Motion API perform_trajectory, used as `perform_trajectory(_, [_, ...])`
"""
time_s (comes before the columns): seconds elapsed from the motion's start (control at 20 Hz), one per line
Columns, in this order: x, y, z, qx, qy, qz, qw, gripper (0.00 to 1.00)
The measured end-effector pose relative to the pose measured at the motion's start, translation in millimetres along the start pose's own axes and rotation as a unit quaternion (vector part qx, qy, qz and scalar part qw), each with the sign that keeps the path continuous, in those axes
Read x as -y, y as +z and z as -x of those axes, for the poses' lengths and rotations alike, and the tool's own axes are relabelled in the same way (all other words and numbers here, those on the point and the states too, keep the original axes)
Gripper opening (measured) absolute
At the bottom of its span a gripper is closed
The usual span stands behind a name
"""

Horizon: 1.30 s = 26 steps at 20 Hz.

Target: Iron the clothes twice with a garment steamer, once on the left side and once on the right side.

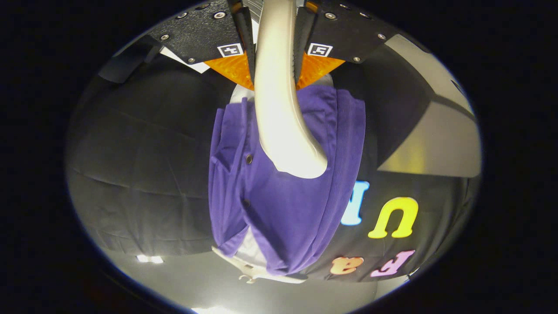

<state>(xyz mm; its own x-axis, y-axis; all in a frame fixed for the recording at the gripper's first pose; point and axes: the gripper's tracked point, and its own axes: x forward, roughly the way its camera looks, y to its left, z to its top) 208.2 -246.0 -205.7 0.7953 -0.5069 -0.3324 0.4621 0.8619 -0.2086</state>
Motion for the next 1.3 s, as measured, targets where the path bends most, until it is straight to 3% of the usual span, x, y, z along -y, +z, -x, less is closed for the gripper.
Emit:
perform_trajectory(0.45, [64.8,114.5,14.2,0.109,-0.049,-0.037,0.992,0.39])
perform_trajectory(1.05, [122.5,220.6,-39.7,0.168,-0.119,-0.073,0.976,0.39])
perform_trajectory(1.3, [127.4,246.9,-71.0,0.175,-0.124,-0.066,0.975,0.39])
